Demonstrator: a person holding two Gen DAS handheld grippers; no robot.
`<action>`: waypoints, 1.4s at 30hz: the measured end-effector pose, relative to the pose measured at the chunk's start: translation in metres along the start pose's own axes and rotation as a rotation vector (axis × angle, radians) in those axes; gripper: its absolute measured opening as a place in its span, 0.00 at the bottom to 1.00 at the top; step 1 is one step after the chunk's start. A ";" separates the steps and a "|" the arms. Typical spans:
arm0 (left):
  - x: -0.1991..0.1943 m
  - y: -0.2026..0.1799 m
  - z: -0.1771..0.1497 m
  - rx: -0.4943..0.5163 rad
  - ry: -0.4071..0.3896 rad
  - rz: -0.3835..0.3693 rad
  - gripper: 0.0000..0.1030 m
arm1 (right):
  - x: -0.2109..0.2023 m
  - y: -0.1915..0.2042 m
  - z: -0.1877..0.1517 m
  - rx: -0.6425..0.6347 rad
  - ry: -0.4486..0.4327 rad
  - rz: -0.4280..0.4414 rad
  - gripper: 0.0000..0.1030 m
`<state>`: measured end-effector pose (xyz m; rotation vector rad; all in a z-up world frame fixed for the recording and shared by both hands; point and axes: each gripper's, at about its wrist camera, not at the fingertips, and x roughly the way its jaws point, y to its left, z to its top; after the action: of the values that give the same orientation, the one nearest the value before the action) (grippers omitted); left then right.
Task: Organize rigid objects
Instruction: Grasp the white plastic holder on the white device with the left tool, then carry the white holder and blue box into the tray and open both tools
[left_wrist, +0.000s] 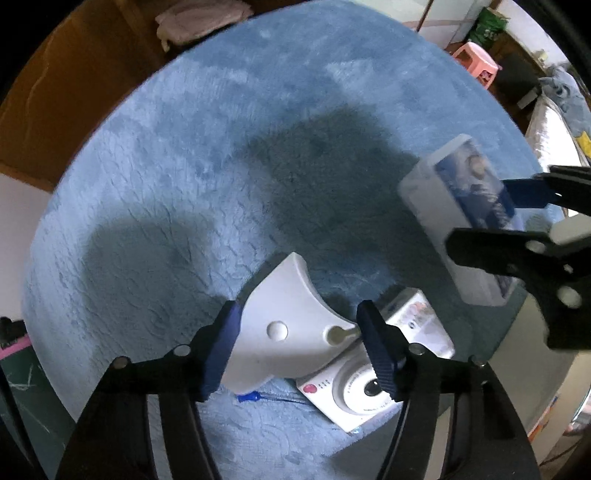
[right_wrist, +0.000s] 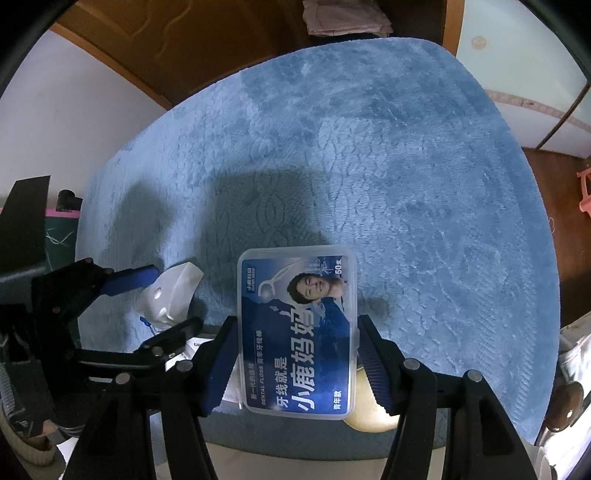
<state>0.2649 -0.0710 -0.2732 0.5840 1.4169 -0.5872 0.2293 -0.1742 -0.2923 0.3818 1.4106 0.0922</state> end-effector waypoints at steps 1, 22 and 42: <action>0.007 0.005 0.002 -0.031 0.029 -0.014 0.69 | 0.000 0.000 0.000 -0.002 0.001 -0.001 0.61; -0.043 0.043 -0.064 -0.359 -0.069 -0.123 0.65 | -0.031 0.009 -0.014 -0.039 -0.056 0.034 0.61; -0.193 -0.073 -0.129 -0.468 -0.382 -0.051 0.65 | -0.190 0.026 -0.160 -0.343 -0.300 -0.146 0.61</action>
<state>0.1085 -0.0300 -0.0910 0.0552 1.1513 -0.3626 0.0463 -0.1716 -0.1229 0.0055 1.0965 0.1485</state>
